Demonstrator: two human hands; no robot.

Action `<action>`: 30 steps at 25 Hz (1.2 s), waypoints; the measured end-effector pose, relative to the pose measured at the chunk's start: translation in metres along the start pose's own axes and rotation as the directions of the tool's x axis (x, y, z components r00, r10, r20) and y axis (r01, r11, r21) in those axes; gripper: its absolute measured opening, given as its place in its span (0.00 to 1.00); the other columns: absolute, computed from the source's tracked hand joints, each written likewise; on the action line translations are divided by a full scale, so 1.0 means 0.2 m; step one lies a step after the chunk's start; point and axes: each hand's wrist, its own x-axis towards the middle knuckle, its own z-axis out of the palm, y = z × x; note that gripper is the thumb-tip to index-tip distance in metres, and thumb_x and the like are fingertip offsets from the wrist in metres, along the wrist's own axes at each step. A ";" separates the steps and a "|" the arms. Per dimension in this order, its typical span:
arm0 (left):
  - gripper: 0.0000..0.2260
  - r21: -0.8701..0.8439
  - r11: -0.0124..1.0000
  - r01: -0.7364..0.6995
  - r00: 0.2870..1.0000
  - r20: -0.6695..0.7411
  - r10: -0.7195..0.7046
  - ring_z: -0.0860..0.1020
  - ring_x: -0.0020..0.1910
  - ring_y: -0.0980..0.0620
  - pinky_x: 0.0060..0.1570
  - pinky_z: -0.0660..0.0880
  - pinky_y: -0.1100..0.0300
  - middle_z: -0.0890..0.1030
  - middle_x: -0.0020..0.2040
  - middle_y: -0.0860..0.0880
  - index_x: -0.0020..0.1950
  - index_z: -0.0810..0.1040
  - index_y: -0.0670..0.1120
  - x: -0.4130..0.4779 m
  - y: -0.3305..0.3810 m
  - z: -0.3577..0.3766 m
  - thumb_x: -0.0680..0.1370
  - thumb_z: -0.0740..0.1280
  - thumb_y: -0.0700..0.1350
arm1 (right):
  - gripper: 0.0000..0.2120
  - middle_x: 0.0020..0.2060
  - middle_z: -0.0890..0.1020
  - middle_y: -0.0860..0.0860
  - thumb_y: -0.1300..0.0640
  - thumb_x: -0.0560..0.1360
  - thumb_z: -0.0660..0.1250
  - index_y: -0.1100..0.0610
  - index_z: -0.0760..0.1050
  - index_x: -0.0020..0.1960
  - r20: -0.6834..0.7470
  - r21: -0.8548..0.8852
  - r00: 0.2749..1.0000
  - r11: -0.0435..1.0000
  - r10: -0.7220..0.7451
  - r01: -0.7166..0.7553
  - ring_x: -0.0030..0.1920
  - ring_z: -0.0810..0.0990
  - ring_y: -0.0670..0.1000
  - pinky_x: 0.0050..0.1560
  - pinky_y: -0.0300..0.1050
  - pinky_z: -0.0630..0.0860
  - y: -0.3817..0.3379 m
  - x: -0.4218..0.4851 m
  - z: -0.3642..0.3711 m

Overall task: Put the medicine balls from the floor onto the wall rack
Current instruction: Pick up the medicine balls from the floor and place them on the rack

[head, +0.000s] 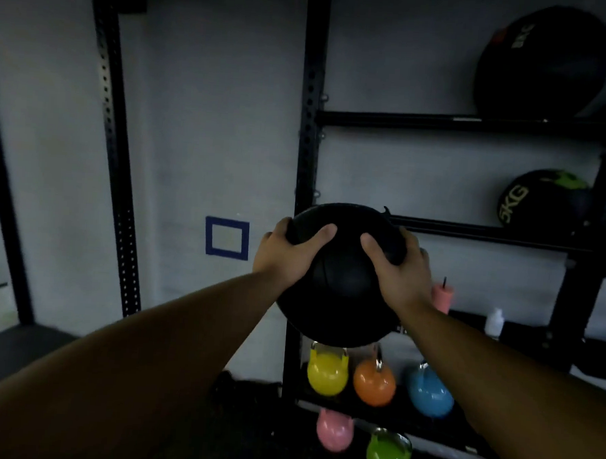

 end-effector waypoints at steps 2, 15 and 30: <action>0.52 -0.007 1.000 -0.027 1.000 -0.014 0.027 0.81 0.68 0.41 0.69 0.79 0.41 0.80 0.71 0.47 0.79 0.72 0.57 0.23 0.09 0.08 0.60 0.68 0.83 | 0.53 0.75 0.70 0.56 0.19 0.60 0.65 0.42 0.65 0.80 -0.011 0.032 1.000 0.999 0.000 0.000 0.75 0.71 0.64 0.75 0.62 0.70 -0.01 0.25 0.02; 0.61 0.027 0.988 -0.155 0.986 0.072 0.152 0.81 0.69 0.43 0.68 0.80 0.43 0.80 0.73 0.49 0.79 0.73 0.58 1.60 0.06 0.43 0.53 0.63 0.89 | 0.50 0.75 0.70 0.55 0.23 0.67 0.70 0.45 0.63 0.82 -0.120 0.081 0.993 0.996 -0.024 0.034 0.73 0.73 0.61 0.71 0.59 0.74 0.21 1.45 0.49; 0.53 0.272 0.935 -0.226 0.972 0.125 0.199 0.68 0.80 0.37 0.76 0.71 0.39 0.66 0.84 0.45 0.86 0.60 0.60 2.93 -0.17 1.09 0.66 0.65 0.82 | 0.52 0.77 0.66 0.55 0.20 0.65 0.66 0.45 0.60 0.82 -0.052 0.078 0.997 0.995 -0.060 0.064 0.76 0.68 0.62 0.74 0.62 0.71 0.86 2.75 1.00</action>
